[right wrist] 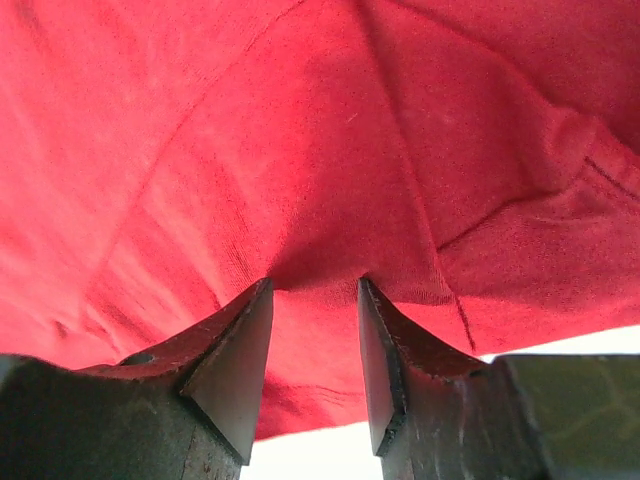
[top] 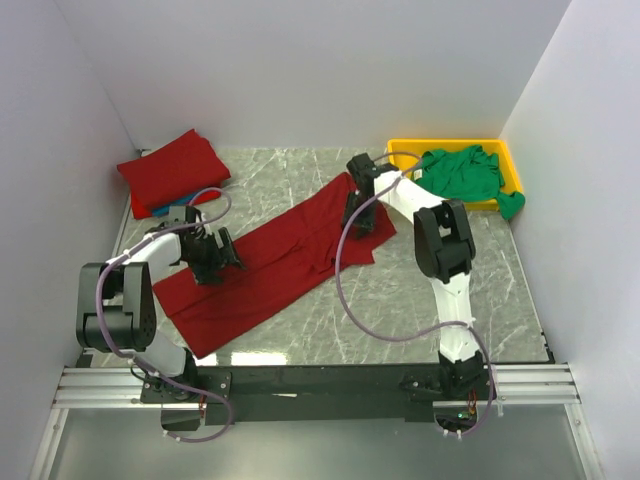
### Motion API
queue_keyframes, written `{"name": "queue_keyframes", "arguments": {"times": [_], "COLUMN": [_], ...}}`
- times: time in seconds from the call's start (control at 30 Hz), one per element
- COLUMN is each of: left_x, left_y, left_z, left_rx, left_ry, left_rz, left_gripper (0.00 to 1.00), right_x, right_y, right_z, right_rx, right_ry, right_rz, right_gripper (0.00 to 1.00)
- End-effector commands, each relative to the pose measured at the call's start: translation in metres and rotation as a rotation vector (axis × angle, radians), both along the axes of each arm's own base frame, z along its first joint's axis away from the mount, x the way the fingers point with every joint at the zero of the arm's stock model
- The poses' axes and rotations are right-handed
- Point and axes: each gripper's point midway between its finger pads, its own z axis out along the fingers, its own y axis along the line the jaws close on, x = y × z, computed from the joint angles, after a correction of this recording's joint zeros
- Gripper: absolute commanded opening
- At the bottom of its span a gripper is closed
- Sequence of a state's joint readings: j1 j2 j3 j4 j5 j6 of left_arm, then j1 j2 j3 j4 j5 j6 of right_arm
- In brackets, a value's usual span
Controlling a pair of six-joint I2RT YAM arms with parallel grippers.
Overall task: Fold and stack the t-shirts
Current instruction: Fold the tshirt
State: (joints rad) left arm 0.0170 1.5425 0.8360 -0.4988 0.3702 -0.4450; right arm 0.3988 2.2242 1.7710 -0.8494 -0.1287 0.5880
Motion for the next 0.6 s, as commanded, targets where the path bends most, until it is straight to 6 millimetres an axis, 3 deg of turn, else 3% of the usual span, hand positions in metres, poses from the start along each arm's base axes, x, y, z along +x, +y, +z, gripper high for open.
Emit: {"name": "queue_keyframes", "arguments": {"times": [0.0,0.2,0.33,0.37,0.47,0.57], "left_x": [-0.009,-0.01,-0.008,-0.008,-0.008,-0.018], "left_y": [-0.017,-0.016,-0.018,-0.018,-0.021,-0.02], "left_z": [0.012,0.034,0.047,0.05,0.057,0.046], "left_rx": [-0.083,-0.076,-0.085,-0.088,-0.107,-0.108], "left_ry": [0.032,-0.013,-0.067,-0.079,-0.112,-0.094], "left_rz": [-0.06,-0.073,-0.078,-0.077,-0.071,-0.021], "left_gripper": [0.85,0.86,0.85,0.85,0.85,0.85], "right_x": [0.033,0.072,0.091,0.095,0.096,0.081], "right_y": [-0.018,0.0,0.02,0.023,0.029,0.036], "right_z": [-0.005,0.019,0.064,0.085,0.12,0.136], "right_rx": [-0.053,0.051,0.158,0.185,0.24,0.269], "right_ry": [-0.021,-0.083,-0.23,-0.29,-0.375,-0.391], "right_rz": [-0.022,0.003,0.041,0.047,0.083,0.125], "right_gripper": [0.47,0.47,0.47,0.47,0.48,0.49]}}
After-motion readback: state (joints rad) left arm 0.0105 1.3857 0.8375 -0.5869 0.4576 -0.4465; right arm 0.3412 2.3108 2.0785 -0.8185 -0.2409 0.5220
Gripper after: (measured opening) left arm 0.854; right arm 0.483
